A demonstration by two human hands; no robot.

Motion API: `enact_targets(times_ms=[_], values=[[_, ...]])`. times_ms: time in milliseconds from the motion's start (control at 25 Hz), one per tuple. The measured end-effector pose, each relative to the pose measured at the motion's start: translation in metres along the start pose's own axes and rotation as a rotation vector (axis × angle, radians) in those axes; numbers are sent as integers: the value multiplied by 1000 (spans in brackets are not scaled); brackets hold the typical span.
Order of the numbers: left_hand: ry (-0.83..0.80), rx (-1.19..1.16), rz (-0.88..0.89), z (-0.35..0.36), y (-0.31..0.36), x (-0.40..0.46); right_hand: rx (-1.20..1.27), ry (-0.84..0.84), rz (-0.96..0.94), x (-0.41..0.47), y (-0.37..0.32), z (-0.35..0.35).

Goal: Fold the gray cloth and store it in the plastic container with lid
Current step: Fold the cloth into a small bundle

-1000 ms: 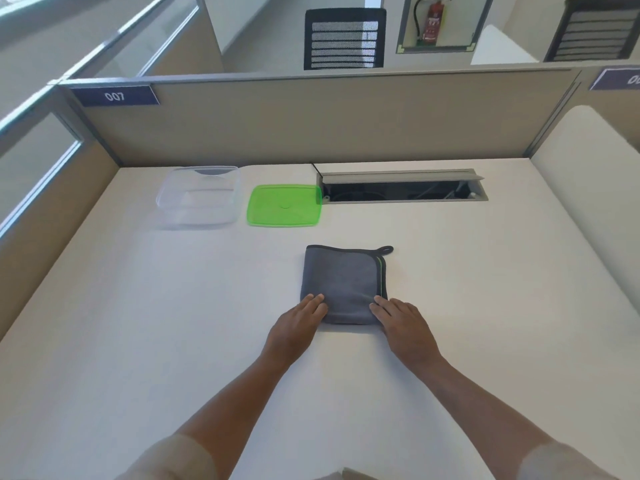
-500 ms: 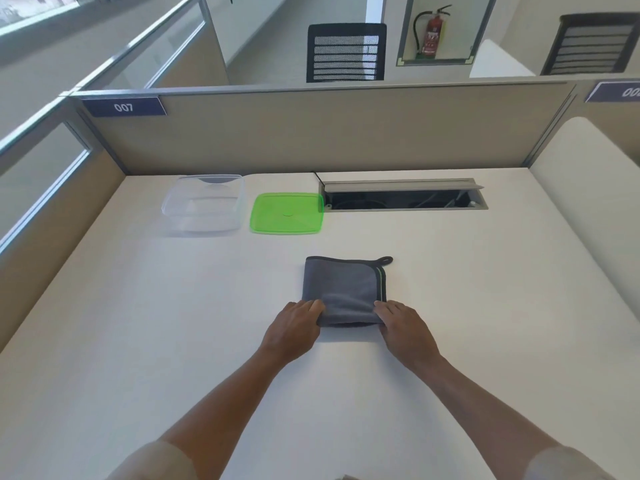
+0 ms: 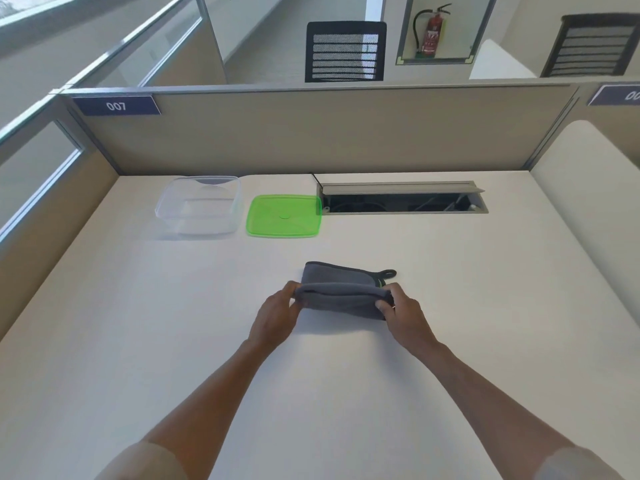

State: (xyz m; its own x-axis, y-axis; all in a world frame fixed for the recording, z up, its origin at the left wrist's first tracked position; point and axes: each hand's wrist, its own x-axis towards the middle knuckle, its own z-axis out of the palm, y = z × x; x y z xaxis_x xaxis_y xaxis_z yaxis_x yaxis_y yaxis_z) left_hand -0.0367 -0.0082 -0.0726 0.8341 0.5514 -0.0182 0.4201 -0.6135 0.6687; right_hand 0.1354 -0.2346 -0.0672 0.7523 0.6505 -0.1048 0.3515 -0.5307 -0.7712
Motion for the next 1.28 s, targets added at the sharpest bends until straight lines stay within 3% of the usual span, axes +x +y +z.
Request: enact_targets(times_ms=[240, 480, 840, 880, 960, 1120, 1280], values=[[106, -121, -161, 2, 16, 43, 204, 144, 183, 31, -10, -1], [67, -60, -341, 13, 20, 79, 259, 245, 322, 65, -7, 5], [112, 64, -525, 35, 25, 85, 10, 300, 329, 87, -1, 19], [171, 95, -495, 36, 29, 84, -21, 309, 316, 88, 0, 20], [286, 233, -269, 39, 34, 78, -85, 321, 282, 89, 3, 21], [222, 461, 261, 40, 26, 72, -285, 345, 69, 88, 4, 19], [174, 501, 336, 40, 20, 72, -348, 216, -83, 88, 8, 15]])
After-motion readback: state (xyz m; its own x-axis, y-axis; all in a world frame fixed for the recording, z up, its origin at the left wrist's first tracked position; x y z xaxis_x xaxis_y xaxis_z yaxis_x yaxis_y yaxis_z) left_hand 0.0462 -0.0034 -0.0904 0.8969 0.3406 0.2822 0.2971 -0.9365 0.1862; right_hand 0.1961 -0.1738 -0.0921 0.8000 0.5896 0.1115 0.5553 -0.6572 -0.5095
